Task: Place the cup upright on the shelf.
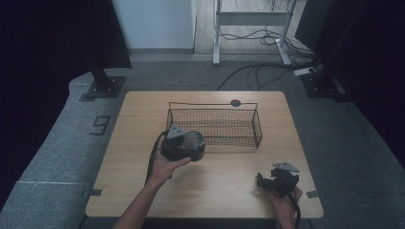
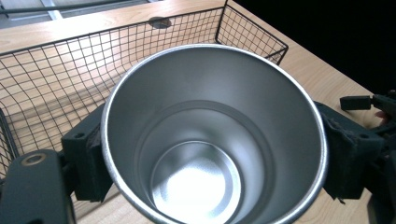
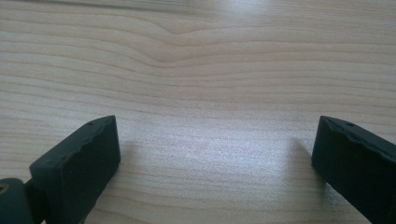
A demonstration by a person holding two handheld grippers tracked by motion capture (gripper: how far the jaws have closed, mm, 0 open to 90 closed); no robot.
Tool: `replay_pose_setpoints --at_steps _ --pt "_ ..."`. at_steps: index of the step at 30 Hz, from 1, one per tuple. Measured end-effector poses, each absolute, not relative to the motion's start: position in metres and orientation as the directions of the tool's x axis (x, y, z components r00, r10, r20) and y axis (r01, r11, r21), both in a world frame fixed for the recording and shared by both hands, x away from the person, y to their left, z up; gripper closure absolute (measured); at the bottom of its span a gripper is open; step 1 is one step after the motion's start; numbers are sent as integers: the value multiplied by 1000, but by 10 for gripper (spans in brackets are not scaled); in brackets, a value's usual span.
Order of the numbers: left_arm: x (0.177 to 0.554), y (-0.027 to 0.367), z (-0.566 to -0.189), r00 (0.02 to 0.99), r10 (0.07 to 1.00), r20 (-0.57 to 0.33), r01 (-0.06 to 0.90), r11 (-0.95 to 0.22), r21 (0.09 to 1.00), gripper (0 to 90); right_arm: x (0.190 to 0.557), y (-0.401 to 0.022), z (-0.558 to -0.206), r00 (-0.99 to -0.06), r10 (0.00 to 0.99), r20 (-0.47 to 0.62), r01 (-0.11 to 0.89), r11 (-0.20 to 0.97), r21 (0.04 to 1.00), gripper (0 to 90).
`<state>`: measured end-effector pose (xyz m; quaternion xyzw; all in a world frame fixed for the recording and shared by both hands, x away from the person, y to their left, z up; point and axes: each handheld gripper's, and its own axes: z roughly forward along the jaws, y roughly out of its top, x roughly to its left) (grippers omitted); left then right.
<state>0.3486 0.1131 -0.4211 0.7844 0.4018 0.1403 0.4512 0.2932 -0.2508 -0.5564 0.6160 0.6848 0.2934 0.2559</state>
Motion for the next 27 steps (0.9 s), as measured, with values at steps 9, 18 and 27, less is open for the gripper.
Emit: replay_pose_setpoints --at_steps 9,18,27 --pt "358 116 -422 627 765 -147 510 -261 819 150 293 -251 -556 -109 994 10 693 69 718 11" --pt "367 116 -422 621 771 -144 514 -262 817 150 293 -251 -557 -110 994 10 692 70 718 10" --pt "379 112 -422 621 774 -128 507 -271 818 150 293 -251 -556 -112 994 10 694 71 717 10"
